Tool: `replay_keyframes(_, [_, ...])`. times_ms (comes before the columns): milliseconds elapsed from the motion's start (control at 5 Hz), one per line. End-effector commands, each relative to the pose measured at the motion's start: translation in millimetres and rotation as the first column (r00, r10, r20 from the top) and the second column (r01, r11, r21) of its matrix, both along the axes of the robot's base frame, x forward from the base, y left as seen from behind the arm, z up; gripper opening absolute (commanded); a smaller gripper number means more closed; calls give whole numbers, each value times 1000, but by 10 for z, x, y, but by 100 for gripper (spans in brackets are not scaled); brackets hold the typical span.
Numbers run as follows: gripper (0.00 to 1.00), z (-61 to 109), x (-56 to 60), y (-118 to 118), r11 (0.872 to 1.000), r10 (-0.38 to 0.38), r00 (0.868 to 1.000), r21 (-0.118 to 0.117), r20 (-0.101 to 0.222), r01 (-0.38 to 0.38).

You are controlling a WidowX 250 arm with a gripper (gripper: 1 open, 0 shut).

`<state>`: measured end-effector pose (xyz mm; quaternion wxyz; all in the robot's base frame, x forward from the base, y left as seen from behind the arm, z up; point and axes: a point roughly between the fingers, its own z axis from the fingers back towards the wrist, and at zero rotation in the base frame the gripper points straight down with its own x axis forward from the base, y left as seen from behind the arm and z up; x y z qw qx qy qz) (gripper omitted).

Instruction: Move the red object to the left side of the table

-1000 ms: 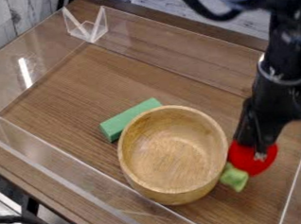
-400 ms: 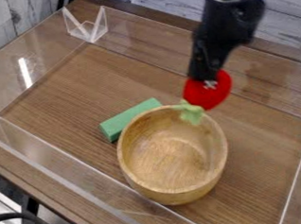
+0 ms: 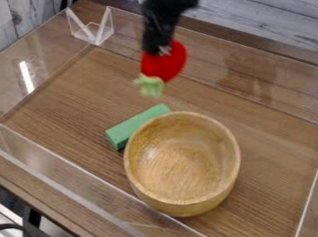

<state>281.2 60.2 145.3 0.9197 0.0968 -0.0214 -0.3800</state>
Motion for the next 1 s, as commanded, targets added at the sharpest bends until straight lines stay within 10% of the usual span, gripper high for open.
replay_keyframes(0, [0,52,84,281,998,59,997,14,45,-59])
replay_keyframes(800, [0,-404,204,686,984,177,983,8,38,-178])
